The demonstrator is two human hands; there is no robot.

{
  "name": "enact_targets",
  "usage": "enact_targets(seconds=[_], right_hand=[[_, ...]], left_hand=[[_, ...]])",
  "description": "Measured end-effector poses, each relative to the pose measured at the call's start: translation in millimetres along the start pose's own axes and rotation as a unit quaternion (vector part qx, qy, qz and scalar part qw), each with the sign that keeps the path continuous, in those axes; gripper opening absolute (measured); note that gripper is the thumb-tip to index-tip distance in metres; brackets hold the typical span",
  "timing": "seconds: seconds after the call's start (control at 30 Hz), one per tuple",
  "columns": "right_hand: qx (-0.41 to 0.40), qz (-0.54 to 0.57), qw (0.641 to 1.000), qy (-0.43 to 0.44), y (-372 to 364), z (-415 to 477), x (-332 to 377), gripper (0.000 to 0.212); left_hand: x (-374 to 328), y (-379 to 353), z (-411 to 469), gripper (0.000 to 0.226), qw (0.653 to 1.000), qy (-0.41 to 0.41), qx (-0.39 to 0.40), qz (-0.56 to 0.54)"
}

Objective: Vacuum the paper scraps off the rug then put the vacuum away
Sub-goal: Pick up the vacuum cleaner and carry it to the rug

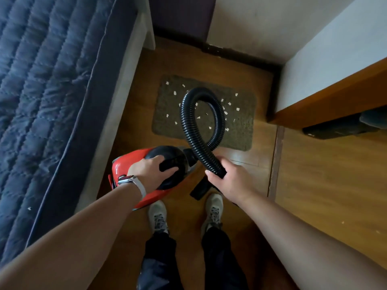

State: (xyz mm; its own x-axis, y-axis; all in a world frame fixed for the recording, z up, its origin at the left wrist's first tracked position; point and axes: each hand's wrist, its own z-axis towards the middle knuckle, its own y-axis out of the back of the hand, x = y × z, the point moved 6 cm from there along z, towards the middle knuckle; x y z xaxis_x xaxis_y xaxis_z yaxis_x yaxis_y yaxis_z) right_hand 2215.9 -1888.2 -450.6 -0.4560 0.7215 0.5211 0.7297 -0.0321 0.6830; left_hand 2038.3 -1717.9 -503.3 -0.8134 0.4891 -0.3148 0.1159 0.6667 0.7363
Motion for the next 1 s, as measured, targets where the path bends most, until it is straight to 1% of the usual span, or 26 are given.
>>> enact_targets(seconds=[0.13, 0.23, 0.3, 0.43, 0.57, 0.73, 0.9, 1.0], right_hand=[[0.003, -0.012, 1.000, 0.005, -33.0, 25.6, -27.8, 0.032], [0.005, -0.012, 1.000, -0.010, -53.4, 43.1, -41.7, 0.025], [0.006, -0.026, 1.000, -0.011, -67.3, 52.7, -48.3, 0.023], [0.009, -0.053, 0.999, -0.007, -89.9, 66.7, -59.0, 0.022], [0.006, -0.050, 0.998, -0.032, -109.1, 83.3, -73.8, 0.026], [0.006, -0.049, 0.998, -0.040, -139.1, 108.5, -96.9, 0.024], [0.021, -0.086, 0.995, -0.038, -172.5, 137.4, -126.4, 0.023], [0.021, -0.116, 0.993, -0.018, -190.6, 152.0, -143.5, 0.029]], left_hand=[[18.8, -40.2, 35.2, 0.059, 1.000, 0.013, 0.016, 0.018], [26.5, -63.6, 50.9, 0.045, 0.999, 0.034, 0.011, 0.018], [30.1, -76.8, 60.7, 0.041, 0.999, 0.049, 0.010, 0.012], [34.1, -99.1, 77.7, 0.041, 0.998, 0.058, 0.016, -0.011], [35.4, -119.3, 93.0, 0.040, 0.998, 0.058, 0.029, -0.020], [39.1, -153.0, 118.9, 0.038, 0.997, 0.056, 0.052, -0.028], [48.2, -188.6, 148.3, 0.047, 0.996, 0.053, 0.038, -0.058], [51.5, -207.2, 161.7, 0.048, 0.995, 0.060, 0.029, -0.069]])
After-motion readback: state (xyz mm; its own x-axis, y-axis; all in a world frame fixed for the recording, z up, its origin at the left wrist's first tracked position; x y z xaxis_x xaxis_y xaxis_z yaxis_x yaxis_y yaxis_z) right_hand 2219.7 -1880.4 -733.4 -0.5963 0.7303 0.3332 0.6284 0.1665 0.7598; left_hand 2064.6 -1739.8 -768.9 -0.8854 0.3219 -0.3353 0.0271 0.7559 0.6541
